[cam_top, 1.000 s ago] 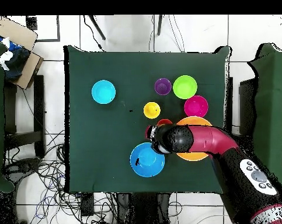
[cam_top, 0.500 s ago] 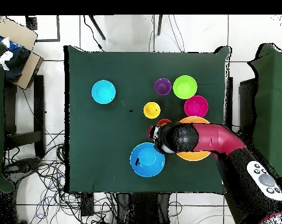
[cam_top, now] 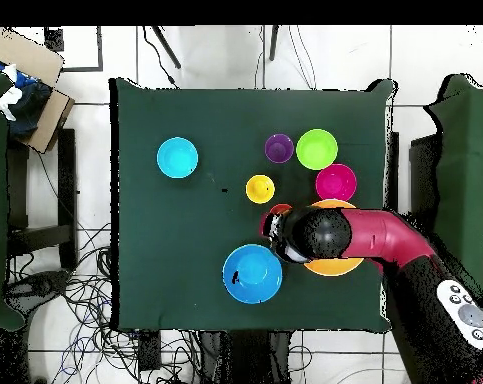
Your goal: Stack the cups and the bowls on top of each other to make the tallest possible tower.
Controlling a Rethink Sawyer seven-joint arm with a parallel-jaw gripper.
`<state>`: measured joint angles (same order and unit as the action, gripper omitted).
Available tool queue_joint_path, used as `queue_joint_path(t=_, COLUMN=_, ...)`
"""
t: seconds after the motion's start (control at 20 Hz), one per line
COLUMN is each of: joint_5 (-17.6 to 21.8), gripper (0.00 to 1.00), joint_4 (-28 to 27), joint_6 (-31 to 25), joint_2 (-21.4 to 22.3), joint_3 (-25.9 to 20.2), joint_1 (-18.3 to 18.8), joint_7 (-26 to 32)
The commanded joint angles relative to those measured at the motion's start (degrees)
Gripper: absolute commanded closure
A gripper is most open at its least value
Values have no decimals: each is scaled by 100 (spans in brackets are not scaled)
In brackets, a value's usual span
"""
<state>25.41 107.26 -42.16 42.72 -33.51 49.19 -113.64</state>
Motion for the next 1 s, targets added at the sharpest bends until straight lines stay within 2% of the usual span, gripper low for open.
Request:
queue_joint_path(t=0.05, joint_5=716, gripper=0, joint_4=-577, joint_6=-366, joint_2=-427, joint_3=-260, joint_1=25, joint_7=1608)
queue_joint_path(t=0.65, joint_5=1100, gripper=0, joint_4=-1208, joint_6=-464, joint_2=-1010, joint_3=-370, joint_1=169, joint_7=1959)
queue_joint_path(t=1.0, joint_5=1250, gripper=0, joint_4=-1287, joint_6=-441, joint_2=-1162, joint_3=-419, joint_1=220, joint_7=1927)
